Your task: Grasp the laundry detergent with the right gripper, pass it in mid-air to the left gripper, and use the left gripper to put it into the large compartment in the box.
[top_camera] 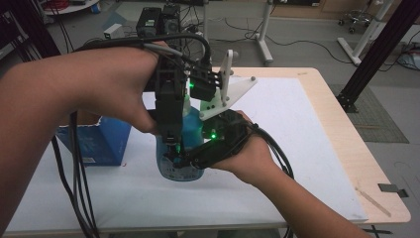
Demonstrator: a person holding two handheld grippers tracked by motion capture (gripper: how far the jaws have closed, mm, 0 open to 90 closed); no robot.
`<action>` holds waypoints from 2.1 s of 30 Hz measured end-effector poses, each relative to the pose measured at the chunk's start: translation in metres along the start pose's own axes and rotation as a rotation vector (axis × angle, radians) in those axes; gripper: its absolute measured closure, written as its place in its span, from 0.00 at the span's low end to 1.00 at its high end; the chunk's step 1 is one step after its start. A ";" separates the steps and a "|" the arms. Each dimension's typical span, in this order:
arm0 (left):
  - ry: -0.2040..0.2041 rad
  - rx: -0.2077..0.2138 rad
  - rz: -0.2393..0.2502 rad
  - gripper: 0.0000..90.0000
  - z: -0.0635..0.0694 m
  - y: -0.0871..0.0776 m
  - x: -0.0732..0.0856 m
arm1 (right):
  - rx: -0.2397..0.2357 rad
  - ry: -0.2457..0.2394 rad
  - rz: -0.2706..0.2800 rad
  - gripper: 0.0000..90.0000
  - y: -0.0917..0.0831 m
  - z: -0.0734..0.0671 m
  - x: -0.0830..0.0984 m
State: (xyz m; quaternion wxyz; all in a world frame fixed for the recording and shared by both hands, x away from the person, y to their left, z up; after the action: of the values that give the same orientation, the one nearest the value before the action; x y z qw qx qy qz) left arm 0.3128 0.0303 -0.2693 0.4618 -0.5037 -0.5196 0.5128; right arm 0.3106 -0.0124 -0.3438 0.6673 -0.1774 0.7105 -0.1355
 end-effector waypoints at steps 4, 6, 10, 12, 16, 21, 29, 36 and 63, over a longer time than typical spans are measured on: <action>-0.003 0.003 -0.008 0.31 0.000 0.000 0.001 | -0.002 0.001 0.001 0.52 0.000 0.000 0.000; -0.006 0.001 -0.010 0.32 0.000 0.001 0.001 | -0.001 0.005 0.000 0.52 0.000 0.000 0.000; -0.005 0.012 -0.012 0.36 0.001 0.001 0.002 | -0.005 0.008 0.003 0.52 -0.001 -0.001 0.000; -0.010 0.005 -0.008 0.38 0.000 0.001 0.001 | -0.006 0.008 0.006 0.52 -0.001 -0.001 -0.001; -0.072 0.003 0.022 0.41 0.002 0.005 -0.001 | -0.004 0.017 0.005 0.52 0.001 -0.001 -0.001; -0.011 -0.006 -0.013 0.42 -0.001 0.000 0.002 | -0.015 0.018 0.012 0.52 0.001 0.000 -0.001; -0.006 -0.039 -0.023 0.43 0.001 -0.004 0.000 | -0.005 -0.021 0.027 0.51 -0.002 -0.002 -0.004; -0.021 -0.036 -0.035 0.43 -0.004 -0.004 0.005 | 0.018 -0.051 0.060 0.39 -0.006 -0.001 -0.006; -0.249 -0.045 -0.059 0.42 -0.020 -0.065 0.059 | 0.179 -0.016 -0.307 0.01 -0.073 0.047 0.038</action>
State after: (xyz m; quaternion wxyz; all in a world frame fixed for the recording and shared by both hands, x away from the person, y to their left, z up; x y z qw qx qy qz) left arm 0.3252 0.0925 -0.2060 0.3970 -0.4308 -0.5989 0.5460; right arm 0.3604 -0.0921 -0.3501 0.6574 -0.2248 0.6549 -0.2971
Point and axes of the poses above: each handheld gripper's, and its own axes: y roughly forward along the jaws, x roughly out of its underside, z roughly to its right, the point moved 7 cm from there along y, roughly forward along the jaws, and after that the axes turned 4 degrees about -x, right-handed, at the moved point
